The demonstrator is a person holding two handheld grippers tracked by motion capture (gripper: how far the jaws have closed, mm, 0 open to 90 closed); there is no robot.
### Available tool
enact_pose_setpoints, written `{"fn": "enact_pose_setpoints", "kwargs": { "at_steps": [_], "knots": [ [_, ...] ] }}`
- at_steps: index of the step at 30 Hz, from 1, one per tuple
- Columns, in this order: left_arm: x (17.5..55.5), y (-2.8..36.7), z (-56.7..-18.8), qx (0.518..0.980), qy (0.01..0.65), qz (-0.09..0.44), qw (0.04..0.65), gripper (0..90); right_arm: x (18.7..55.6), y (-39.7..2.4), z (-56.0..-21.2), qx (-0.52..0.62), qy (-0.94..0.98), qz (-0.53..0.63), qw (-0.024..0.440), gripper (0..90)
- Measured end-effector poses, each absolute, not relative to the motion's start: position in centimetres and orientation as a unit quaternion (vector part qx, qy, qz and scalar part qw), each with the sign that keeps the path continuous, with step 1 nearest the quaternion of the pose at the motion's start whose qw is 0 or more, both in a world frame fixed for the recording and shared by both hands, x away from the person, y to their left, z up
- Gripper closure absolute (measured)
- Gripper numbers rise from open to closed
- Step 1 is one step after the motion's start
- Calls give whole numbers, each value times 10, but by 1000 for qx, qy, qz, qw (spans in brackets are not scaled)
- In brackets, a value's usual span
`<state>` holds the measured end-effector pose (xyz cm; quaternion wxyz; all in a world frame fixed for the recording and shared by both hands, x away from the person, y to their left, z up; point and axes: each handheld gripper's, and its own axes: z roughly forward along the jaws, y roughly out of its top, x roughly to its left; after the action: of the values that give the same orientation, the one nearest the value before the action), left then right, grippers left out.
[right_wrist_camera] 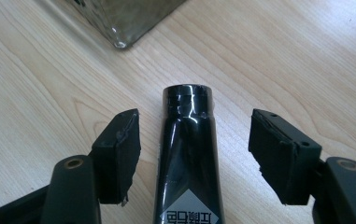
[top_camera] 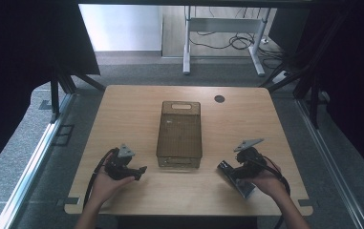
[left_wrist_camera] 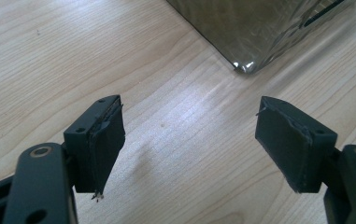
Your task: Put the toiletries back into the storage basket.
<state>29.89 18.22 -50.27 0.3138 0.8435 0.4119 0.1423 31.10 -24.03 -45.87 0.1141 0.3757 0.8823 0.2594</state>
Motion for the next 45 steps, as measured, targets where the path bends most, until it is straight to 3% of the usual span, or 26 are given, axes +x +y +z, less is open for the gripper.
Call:
{"fn": "enact_pose_setpoints", "kwargs": {
  "at_steps": [38, 45],
  "knots": [
    [300, 180, -506, 846, 411, 140, 309, 244, 324, -227, -505, 388, 905, 158, 75, 337],
    [299, 179, -506, 847, 409, 139, 309, 244, 323, -227, -504, 385, 909, 144, 68, 396]
  ]
}}
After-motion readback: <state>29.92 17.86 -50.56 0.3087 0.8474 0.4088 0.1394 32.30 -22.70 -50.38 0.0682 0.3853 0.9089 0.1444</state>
